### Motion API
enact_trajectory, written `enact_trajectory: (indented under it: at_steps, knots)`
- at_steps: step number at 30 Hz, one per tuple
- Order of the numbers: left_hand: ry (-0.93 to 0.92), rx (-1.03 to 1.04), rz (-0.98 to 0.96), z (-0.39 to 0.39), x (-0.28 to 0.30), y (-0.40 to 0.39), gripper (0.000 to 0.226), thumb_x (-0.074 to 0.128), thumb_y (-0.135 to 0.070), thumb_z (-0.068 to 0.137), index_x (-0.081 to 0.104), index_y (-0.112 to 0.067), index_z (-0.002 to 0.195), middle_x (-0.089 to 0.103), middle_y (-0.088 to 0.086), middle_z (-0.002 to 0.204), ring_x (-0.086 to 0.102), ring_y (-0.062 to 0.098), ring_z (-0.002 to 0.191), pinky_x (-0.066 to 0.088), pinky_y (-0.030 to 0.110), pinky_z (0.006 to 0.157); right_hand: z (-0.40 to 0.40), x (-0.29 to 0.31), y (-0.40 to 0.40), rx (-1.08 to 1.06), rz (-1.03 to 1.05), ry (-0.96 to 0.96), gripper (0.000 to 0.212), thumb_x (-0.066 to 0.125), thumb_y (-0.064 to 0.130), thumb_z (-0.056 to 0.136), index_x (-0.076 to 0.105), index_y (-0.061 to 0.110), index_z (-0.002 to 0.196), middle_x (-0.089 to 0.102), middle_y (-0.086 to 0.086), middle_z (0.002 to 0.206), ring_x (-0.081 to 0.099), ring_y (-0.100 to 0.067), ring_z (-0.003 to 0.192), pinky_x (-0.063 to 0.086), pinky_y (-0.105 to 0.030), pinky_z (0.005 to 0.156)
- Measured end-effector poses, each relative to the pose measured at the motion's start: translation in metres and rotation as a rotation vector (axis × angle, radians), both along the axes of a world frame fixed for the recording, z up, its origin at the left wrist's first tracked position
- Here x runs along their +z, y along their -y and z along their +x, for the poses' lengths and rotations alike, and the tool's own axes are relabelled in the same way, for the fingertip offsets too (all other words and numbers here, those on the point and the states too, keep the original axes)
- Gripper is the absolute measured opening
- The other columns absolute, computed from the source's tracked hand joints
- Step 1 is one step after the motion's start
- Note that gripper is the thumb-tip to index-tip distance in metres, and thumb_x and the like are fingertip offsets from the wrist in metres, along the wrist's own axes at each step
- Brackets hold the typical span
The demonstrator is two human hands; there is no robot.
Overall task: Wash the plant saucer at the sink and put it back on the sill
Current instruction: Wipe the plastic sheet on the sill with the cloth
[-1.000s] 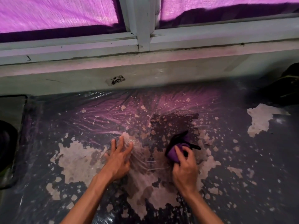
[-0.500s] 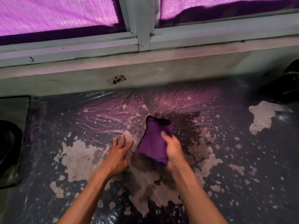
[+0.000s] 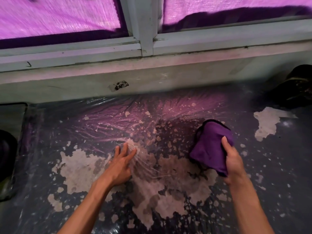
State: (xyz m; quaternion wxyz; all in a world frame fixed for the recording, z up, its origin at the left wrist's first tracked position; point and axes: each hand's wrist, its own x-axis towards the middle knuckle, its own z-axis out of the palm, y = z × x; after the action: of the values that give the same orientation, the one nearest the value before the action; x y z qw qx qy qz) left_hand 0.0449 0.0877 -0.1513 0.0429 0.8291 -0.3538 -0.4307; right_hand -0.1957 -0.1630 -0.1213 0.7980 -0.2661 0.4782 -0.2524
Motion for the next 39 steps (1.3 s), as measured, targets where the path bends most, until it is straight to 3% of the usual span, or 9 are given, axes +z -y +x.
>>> enact_trajectory:
  at_steps: [5,9,12,17,27,29,31,35,39]
  knots:
    - [-0.003,0.0,-0.006,0.001,0.0,-0.001,0.074,0.043,-0.011,0.096,0.005,-0.037,0.155,-0.031,-0.007,0.154,-0.03,0.024,0.143,0.006,0.064,0.118,0.019,-0.017,0.015,0.206,-0.628,-0.512,0.025,0.059,0.033,0.093,0.061,0.019,0.072,0.064,0.008,0.063,0.056,-0.009,0.053,0.046,-0.018,0.05]
    - [0.032,-0.018,-0.003,-0.001,0.003,-0.001,0.071,0.041,-0.015,0.099,0.001,-0.034,0.155,-0.03,-0.004,0.156,-0.027,0.025,0.145,0.004,0.057,0.121,0.071,-0.059,-0.01,0.572,-1.24,-0.772,0.015,0.057,0.02,0.094,0.068,0.013,0.103,0.068,-0.012,0.114,0.06,-0.036,0.112,0.044,-0.034,0.082]
    - [0.032,-0.014,-0.016,0.001,0.005,0.0,0.073,0.042,-0.011,0.098,0.001,-0.027,0.156,-0.027,-0.002,0.157,-0.023,0.025,0.146,0.0,0.047,0.121,0.115,-0.072,-0.03,0.612,-1.37,-0.728,0.036,0.054,0.025,0.092,0.06,0.01,0.124,0.058,-0.011,0.135,0.04,-0.033,0.137,0.039,-0.041,0.095]
    - [0.038,-0.017,-0.038,0.006,0.006,-0.001,0.069,0.039,-0.01,0.099,0.002,-0.016,0.156,-0.02,0.002,0.16,-0.018,0.027,0.148,-0.003,0.037,0.12,0.159,-0.066,-0.075,0.989,-1.653,-0.595,0.033,0.067,0.023,0.079,0.069,0.012,0.11,0.055,-0.007,0.139,0.042,-0.034,0.135,0.039,-0.049,0.105]
    - [0.033,-0.03,-0.018,0.009,0.004,-0.004,0.076,0.038,0.001,0.091,0.004,-0.017,0.157,-0.02,0.0,0.161,-0.019,0.024,0.148,-0.002,0.039,0.121,0.016,-0.079,-0.082,1.267,-1.912,-0.275,0.033,0.045,0.022,0.094,0.068,0.02,0.118,0.056,-0.002,0.138,0.046,-0.029,0.133,0.037,-0.045,0.108]
    - [0.035,-0.035,-0.008,0.007,0.004,-0.003,0.076,0.042,-0.004,0.093,0.003,-0.017,0.157,-0.023,-0.002,0.159,-0.021,0.024,0.147,-0.002,0.04,0.12,0.004,-0.072,-0.074,1.106,-1.716,-0.331,0.039,0.037,0.011,0.093,0.069,0.013,0.116,0.06,-0.004,0.133,0.048,-0.028,0.13,0.037,-0.041,0.11]
    - [0.05,-0.038,0.001,0.005,0.005,-0.002,0.076,0.043,-0.007,0.094,0.002,-0.017,0.156,-0.024,-0.002,0.159,-0.021,0.025,0.147,-0.001,0.042,0.12,0.003,-0.053,-0.069,0.847,-1.089,-0.442,0.045,0.042,0.001,0.083,0.069,0.016,0.114,0.065,-0.001,0.124,0.054,-0.024,0.125,0.038,-0.036,0.108]
    - [0.047,-0.052,0.027,0.004,0.006,0.001,0.076,0.043,-0.007,0.093,0.001,-0.015,0.156,-0.024,0.002,0.16,-0.022,0.028,0.147,0.001,0.045,0.122,-0.003,-0.015,-0.049,0.285,0.128,0.027,0.027,0.063,0.02,0.086,0.07,0.01,0.111,0.072,-0.016,0.11,0.068,-0.033,0.1,0.058,-0.042,0.079]
    - [0.048,-0.064,0.029,0.004,0.012,0.003,0.073,0.045,-0.014,0.097,0.002,-0.014,0.157,-0.023,0.003,0.16,-0.021,0.03,0.147,0.0,0.047,0.12,-0.017,0.012,-0.043,0.136,0.23,0.205,0.041,0.058,0.02,0.088,0.057,0.006,0.127,0.064,-0.021,0.123,0.065,-0.034,0.109,0.058,-0.044,0.079]
